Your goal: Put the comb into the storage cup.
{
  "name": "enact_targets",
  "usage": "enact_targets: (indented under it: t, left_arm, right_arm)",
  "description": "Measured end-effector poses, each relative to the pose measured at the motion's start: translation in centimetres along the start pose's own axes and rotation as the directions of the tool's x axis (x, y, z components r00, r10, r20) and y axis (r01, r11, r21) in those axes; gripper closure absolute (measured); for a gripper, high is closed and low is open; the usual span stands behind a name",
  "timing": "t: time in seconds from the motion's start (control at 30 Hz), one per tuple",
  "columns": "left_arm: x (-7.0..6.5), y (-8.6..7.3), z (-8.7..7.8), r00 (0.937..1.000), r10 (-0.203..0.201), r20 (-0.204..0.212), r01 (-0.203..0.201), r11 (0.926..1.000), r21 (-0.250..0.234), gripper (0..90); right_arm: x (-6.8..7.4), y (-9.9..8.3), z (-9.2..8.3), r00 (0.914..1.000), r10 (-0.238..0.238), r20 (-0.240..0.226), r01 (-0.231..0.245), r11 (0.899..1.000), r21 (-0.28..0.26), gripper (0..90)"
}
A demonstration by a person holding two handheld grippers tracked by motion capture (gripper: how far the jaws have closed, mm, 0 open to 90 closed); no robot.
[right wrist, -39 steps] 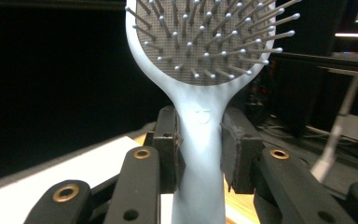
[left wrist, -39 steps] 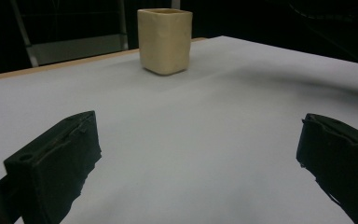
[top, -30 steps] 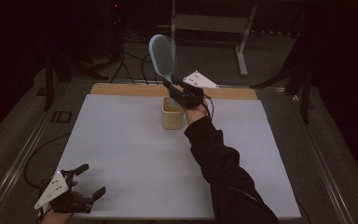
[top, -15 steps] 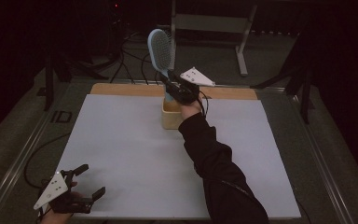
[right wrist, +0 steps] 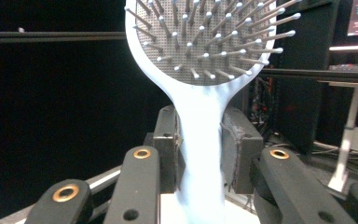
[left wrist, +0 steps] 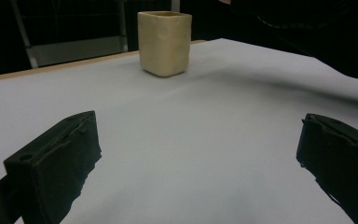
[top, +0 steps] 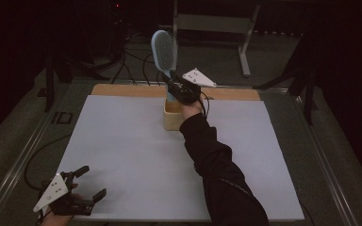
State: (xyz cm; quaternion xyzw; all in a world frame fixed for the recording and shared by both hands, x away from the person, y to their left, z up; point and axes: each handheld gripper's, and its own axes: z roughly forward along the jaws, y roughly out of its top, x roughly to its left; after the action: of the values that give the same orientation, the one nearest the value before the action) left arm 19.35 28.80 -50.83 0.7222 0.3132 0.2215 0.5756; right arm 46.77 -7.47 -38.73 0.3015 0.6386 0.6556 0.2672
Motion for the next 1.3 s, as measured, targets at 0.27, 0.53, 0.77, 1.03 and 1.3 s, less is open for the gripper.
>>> enact_targets:
  t: [0.27, 0.53, 0.77, 1.03, 1.3]
  left_arm:
    - [0.0, 0.0, 0.0, 1.0000, -0.001, 0.001, 0.001, 1.0000, 0.000, 0.0]
    - [0.0, 0.0, 0.0, 1.0000, -0.001, 0.004, 0.001, 1.0000, -0.001, 0.0]
    - [0.0, -0.1, 0.0, 1.0000, -0.003, 0.003, 0.003, 1.0000, -0.001, 0.0]
    - [0.0, -0.1, 0.0, 1.0000, 0.001, 0.004, -0.001, 1.0000, 0.002, 0.0]
    - [0.0, -0.1, 0.1, 1.0000, 0.003, 0.004, -0.003, 1.0000, 0.005, 0.0]
  right_arm:
    - [-1.1, -1.2, 0.0, 1.0000, 0.002, 0.006, -0.003, 1.000, 0.022, 70.1]
    - [-2.0, -2.7, 0.1, 0.9998, 0.011, 0.014, -0.012, 0.999, 0.047, 70.1]
    - [-2.4, -4.0, 0.1, 0.9991, 0.040, 0.017, -0.040, 0.997, 0.062, 70.1]
    - [-2.6, -5.0, 0.0, 0.9985, 0.052, 0.018, -0.053, 0.996, 0.073, 70.0]
    - [-2.6, -5.9, -0.3, 0.9988, 0.048, 0.008, -0.049, 0.993, 0.108, 69.9]
